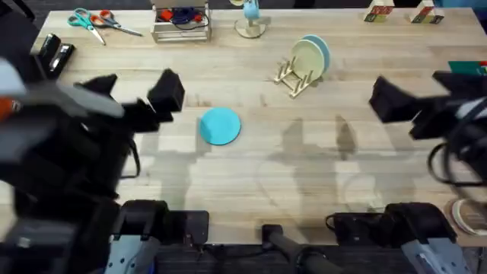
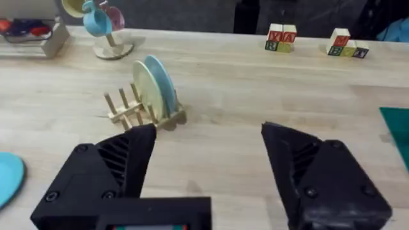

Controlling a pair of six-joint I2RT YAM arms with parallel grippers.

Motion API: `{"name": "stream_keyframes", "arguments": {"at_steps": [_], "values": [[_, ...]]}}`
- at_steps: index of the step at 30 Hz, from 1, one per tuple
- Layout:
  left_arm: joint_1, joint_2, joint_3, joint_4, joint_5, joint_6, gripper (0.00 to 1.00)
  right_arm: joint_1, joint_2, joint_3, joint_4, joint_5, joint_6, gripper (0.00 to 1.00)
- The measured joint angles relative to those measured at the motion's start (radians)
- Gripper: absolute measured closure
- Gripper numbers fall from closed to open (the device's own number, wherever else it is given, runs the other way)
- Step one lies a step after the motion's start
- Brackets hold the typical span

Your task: Pick up the plates from the table one by one and place each into a slot on the dish rack.

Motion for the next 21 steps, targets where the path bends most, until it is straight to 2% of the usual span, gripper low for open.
{"name": "stream_keyframes", "arguments": {"at_steps": [5, 13, 17, 21], "values": [[0.0, 0.2, 0.206, -0.119, 0.019, -0.008, 0.01, 0.0, 0.233, 0.236, -0.132, -0.047, 0.0, 0.007], [0.0, 0.497, 0.547, -0.395, 0.073, -0.012, 0.01, 0.0, 0.589, 0.608, -0.443, -0.099, 0.0, 0.007], [0.0, 0.625, 0.691, -0.556, 0.086, -0.012, 0.01, 0.0, 0.705, 0.776, -0.578, -0.116, 0.0, 0.008], [0.0, 0.762, 0.824, -0.697, 0.118, -0.012, 0.009, 0.0, 0.777, 0.892, -0.668, -0.122, 0.0, 0.008]]}}
